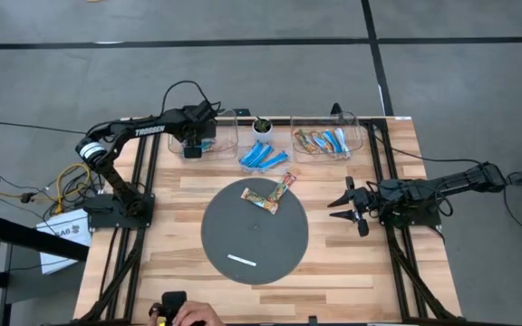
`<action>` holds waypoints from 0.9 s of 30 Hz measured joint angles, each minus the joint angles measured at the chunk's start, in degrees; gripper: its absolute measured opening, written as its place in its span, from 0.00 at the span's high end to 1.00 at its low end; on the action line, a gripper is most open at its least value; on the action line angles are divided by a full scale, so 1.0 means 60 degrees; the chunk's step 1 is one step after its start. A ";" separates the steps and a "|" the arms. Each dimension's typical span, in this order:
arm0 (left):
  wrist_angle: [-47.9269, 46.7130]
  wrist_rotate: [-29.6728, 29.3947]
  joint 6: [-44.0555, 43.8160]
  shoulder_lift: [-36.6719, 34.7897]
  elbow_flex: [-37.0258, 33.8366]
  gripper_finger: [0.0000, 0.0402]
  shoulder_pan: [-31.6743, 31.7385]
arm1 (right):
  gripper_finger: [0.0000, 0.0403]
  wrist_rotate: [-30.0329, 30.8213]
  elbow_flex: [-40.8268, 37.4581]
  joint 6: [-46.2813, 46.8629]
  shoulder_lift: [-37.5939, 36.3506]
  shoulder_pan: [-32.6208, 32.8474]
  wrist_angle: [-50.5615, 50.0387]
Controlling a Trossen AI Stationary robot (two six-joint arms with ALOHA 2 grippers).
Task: Pick and place Granola Bars by type
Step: Put the red granola bar into the left transparent bin, then put the yellow granola bar into the right transparent bin
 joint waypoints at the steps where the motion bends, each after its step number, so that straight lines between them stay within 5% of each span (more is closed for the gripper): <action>1: 0.0000 -0.0045 -0.0074 -0.0057 0.0000 0.67 -0.0042 | 0.69 0.0000 0.0000 0.0000 0.0002 0.0000 0.0004; 17: -0.0015 0.0062 -0.1842 -0.2408 0.0000 0.67 -0.2301 | 0.69 0.0000 0.0000 0.0000 0.0001 0.0000 0.0001; 27: 0.0046 0.1867 -0.2875 -0.3087 0.0000 0.67 -0.5029 | 0.69 0.0000 0.0000 0.0000 0.0001 0.0001 0.0004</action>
